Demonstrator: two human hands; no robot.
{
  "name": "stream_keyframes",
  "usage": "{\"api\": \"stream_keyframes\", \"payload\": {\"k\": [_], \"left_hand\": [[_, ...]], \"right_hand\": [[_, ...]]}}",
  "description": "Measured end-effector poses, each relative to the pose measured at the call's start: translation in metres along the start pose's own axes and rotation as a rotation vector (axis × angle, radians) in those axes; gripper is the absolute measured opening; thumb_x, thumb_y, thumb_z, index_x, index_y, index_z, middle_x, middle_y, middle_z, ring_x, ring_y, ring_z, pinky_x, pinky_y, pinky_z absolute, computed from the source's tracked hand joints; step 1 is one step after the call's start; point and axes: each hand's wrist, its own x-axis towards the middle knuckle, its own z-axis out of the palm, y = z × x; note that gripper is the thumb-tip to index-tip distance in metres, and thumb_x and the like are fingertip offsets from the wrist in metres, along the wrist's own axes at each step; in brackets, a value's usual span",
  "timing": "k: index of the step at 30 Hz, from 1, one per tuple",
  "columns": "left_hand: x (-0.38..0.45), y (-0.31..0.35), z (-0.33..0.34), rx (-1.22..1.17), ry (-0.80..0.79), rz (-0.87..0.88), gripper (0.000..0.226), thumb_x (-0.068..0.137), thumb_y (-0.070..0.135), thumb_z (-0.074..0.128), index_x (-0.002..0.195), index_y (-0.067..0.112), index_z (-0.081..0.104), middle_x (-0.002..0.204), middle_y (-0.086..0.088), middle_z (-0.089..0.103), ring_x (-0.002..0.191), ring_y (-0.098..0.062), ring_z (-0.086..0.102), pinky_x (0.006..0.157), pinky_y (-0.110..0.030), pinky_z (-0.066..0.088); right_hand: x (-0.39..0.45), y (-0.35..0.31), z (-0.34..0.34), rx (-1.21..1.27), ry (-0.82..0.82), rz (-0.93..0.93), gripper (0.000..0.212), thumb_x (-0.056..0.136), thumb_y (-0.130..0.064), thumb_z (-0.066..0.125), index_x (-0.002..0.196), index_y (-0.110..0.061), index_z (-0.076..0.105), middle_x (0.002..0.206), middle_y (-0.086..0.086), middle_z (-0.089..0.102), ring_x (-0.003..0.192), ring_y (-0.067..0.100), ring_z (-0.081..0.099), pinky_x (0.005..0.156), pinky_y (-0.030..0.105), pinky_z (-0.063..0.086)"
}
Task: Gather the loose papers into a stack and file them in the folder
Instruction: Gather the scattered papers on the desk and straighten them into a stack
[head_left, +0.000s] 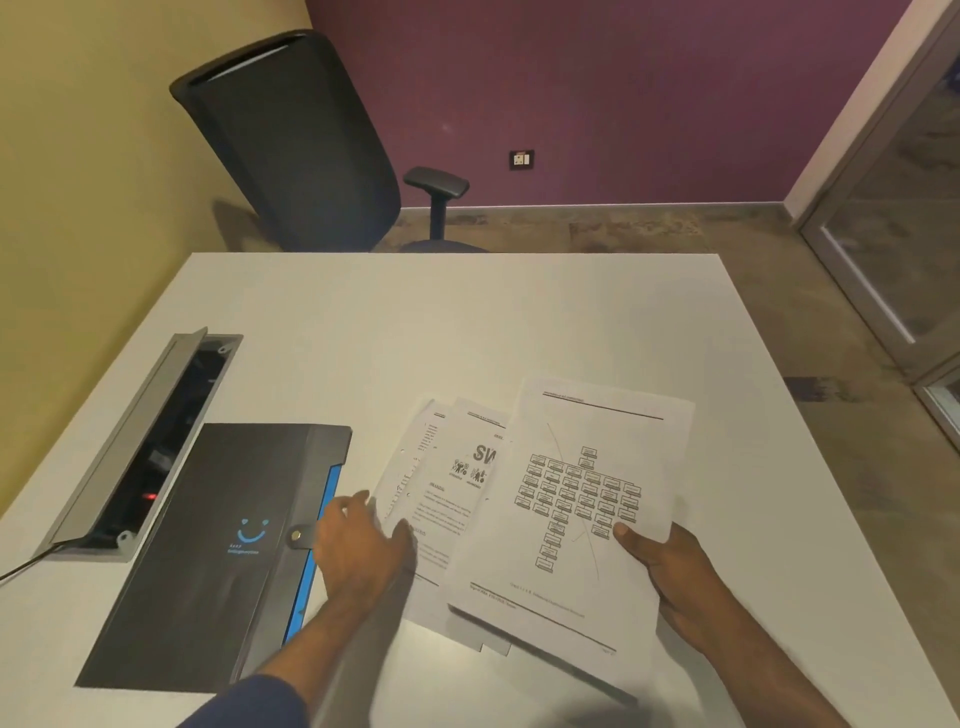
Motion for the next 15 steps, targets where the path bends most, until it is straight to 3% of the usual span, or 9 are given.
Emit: {"api": "stream_keyframes", "payload": {"k": [3,6,11,13,15], "left_hand": [[0.019,0.009,-0.004,0.068,-0.137,0.02,0.082,0.07,0.049,0.083,0.132,0.009,0.047,0.132,-0.014,0.05,0.12,-0.033,0.052,0.093,-0.046,0.049],[0.027,0.015,-0.005,0.137,-0.32,-0.009,0.078,0.069,0.04,0.086,0.126,0.012,0.041,0.121,-0.01,0.051,0.11,-0.029,0.056,0.084,-0.041,0.053],[0.019,0.01,-0.005,-0.18,-0.509,-0.01,0.05,0.074,0.008,0.072,0.121,0.012,0.055,0.101,0.004,0.064,0.087,-0.016,0.062,0.064,-0.022,0.048],[0.011,0.006,-0.005,-0.417,-0.627,-0.061,0.046,0.08,-0.001,0.061,0.124,0.012,0.058,0.107,0.001,0.07,0.092,-0.017,0.069,0.072,-0.03,0.06],[0.002,0.005,-0.009,-0.677,-0.757,-0.173,0.049,0.084,-0.015,0.052,0.129,0.006,0.056,0.118,-0.014,0.07,0.104,-0.032,0.07,0.091,-0.048,0.058]], "right_hand": [[-0.004,0.004,0.005,-0.011,-0.001,0.005,0.032,0.09,-0.001,0.063,0.122,-0.004,0.065,0.118,0.012,0.073,0.11,0.031,0.068,0.101,0.049,0.049],[-0.005,0.007,0.009,-0.026,0.004,0.008,0.033,0.09,0.0,0.063,0.123,-0.003,0.065,0.119,0.013,0.072,0.111,0.032,0.067,0.103,0.051,0.047],[-0.003,0.011,0.011,-0.029,0.008,0.036,0.033,0.089,0.002,0.063,0.122,-0.001,0.064,0.119,0.015,0.071,0.11,0.033,0.067,0.103,0.05,0.047],[-0.002,0.012,0.011,-0.029,0.006,0.052,0.033,0.089,0.003,0.063,0.122,0.0,0.064,0.119,0.017,0.07,0.111,0.034,0.066,0.104,0.051,0.046],[-0.001,0.014,0.013,-0.034,-0.004,0.073,0.034,0.089,0.003,0.063,0.123,0.001,0.064,0.119,0.017,0.07,0.111,0.035,0.066,0.104,0.051,0.046]]}}
